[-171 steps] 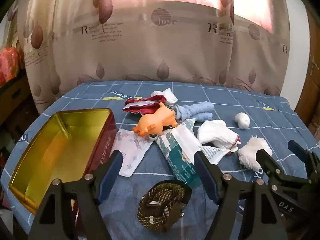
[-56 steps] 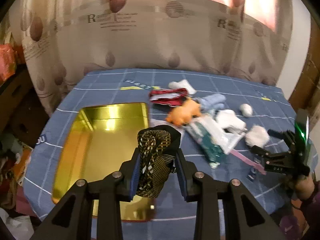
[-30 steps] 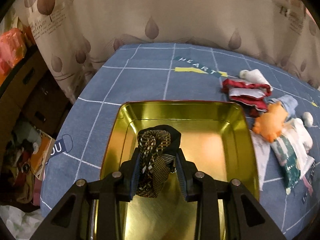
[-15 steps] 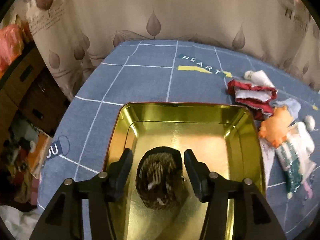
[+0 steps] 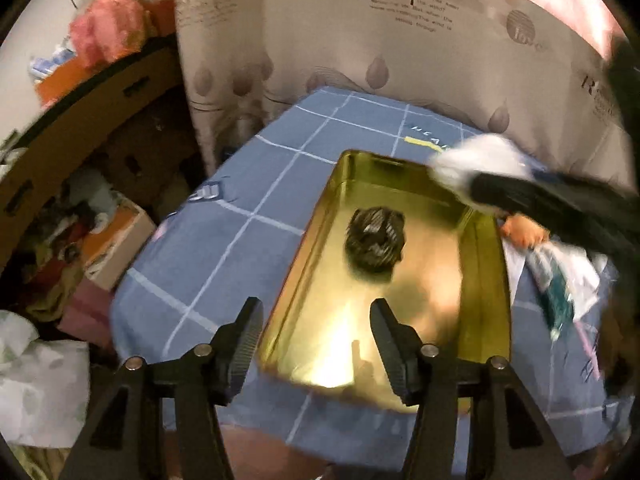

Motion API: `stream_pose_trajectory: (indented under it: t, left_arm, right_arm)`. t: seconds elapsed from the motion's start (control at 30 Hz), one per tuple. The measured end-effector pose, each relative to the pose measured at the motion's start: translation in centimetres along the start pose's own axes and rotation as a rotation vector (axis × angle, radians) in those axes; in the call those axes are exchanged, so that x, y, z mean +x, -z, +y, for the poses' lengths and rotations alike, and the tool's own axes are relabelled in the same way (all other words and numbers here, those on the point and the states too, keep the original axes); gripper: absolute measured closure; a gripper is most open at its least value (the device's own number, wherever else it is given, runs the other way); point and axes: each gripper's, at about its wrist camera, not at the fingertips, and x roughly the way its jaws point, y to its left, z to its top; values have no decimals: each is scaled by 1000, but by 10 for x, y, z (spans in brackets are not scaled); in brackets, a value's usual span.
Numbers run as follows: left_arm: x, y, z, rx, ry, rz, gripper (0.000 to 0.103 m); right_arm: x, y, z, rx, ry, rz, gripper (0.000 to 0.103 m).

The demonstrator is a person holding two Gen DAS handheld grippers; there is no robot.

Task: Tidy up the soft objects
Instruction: 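Release the woven ball in the tin while the right gripper drops the fluffy plush there, then grasp the green-white tissue packet with the left gripper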

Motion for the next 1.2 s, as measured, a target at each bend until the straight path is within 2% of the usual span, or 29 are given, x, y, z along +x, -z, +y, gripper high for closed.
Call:
stream_pose_trajectory:
  t: [0.1, 0.23, 0.27, 0.3, 0.37, 0.47, 0.53, 0.57, 0.63, 0.7, 0.8, 0.9, 0.93, 1.03, 1.13, 1.2]
  left_arm:
    - [-10, 15, 5, -17, -2, -15, 44]
    - [-12, 15, 9, -49, 48, -22, 44]
    - [-12, 15, 7, -45, 39, -20, 44]
    - [-12, 16, 6, -38, 33, -19, 44]
    - [-8, 17, 2, -28, 27, -8, 44]
    - [-5, 20, -2, -30, 48, 14, 44]
    - [-9, 20, -7, -12, 58, 11, 44]
    - [-12, 20, -10, 1, 68, 4, 44]
    - [-20, 20, -16, 19, 116, -8, 44]
    - [-29, 18, -25, 40, 208, -7, 44]
    - [-39, 16, -42, 68, 300, 8, 43]
    - [-42, 14, -72, 76, 395, 46, 41]
    - [-43, 13, -83, 80, 425, 59, 40]
    - [-36, 8, -118, 93, 490, 107, 38]
    - [-13, -4, -156, 84, 559, 191, 38]
    - [4, -13, -178, 73, 577, 244, 38]
  right_arm:
    - [36, -7, -3, 46, 6, 64, 56]
    - [59, -8, -13, 115, 10, 90, 52]
    - [61, -10, -13, 128, 17, 90, 45]
    - [60, -10, -13, 142, 35, 77, 33]
    - [48, -8, -14, 158, 27, 35, 21]
    - [18, -3, -14, 168, 40, -73, 20]
    - [-24, 15, -24, 201, 19, -194, 18]
    - [-45, 27, -30, 215, 33, -235, 14]
    - [-79, 55, -45, 238, 103, -289, 9]
    - [-116, 97, -66, 246, 212, -320, 3]
    - [-157, 160, -101, 230, 448, -288, 3]
    - [-184, 215, -145, 249, 664, -202, 3]
    - [-191, 229, -157, 265, 705, -185, 3]
    - [-208, 267, -188, 301, 804, -147, 3]
    - [-211, 292, -209, 371, 777, -137, 3]
    - [-215, 295, -213, 395, 753, -161, 3]
